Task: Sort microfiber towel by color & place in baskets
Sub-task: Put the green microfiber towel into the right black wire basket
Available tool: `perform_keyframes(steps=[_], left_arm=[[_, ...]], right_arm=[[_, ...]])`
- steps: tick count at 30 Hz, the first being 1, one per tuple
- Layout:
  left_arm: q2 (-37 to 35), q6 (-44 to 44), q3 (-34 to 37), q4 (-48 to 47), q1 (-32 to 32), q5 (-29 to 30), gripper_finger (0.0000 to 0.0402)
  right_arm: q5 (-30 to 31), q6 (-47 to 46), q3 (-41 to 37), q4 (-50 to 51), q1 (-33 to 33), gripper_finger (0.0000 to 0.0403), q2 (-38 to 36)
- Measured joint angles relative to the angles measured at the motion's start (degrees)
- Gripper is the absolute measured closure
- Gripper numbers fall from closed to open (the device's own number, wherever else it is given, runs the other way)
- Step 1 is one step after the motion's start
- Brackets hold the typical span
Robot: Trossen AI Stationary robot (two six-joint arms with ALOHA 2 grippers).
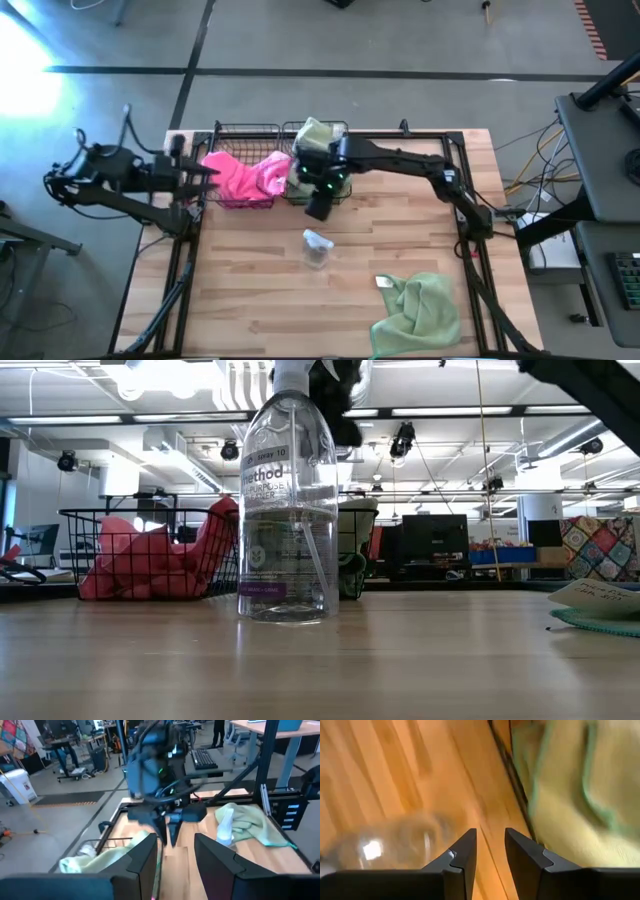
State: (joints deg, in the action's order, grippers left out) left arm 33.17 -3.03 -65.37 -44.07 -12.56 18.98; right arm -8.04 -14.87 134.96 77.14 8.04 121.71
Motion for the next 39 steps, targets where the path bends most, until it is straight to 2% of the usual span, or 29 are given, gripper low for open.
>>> perform_keyframes(steps=[5, 7, 13, 21, 26, 31, 39], left_arm=[[2.6, 2.6, 4.2, 7.9, 0.0, 0.0, 0.0286], [4.1, 2.6, 5.0, 11.3, 0.0, -0.6, 0.0286], [9.6, 3.0, 5.1, 18.7, 0.0, -4.9, 0.0286], [16.7, 5.3, 5.1, 23.6, -0.1, -6.0, 0.0286], [20.5, 5.3, 5.1, 28.4, -0.3, -6.7, 0.0286], [23.4, 5.3, 5.1, 32.3, -0.6, -8.0, 0.0286], [25.5, 6.6, 5.1, 35.6, -1.6, -8.0, 0.0286]], right_arm=[[7.7, -2.1, 0.0, 13.1, -4.7, 0.0315, -3.3], [9.4, -3.8, -1.1, 12.4, -6.5, 0.0316, -5.4], [9.3, -7.9, -5.4, 12.8, -12.0, 0.0317, -11.8], [9.6, -17.4, -21.8, 12.9, -19.0, 0.0326, -20.3], [9.6, -25.1, -34.1, 12.7, -24.2, 0.0331, -24.8], [9.4, -33.5, -43.2, 11.2, -30.2, 0.0328, -28.1], [3.6, -44.4, -53.8, 3.0, -37.9, 0.0332, -31.4]])
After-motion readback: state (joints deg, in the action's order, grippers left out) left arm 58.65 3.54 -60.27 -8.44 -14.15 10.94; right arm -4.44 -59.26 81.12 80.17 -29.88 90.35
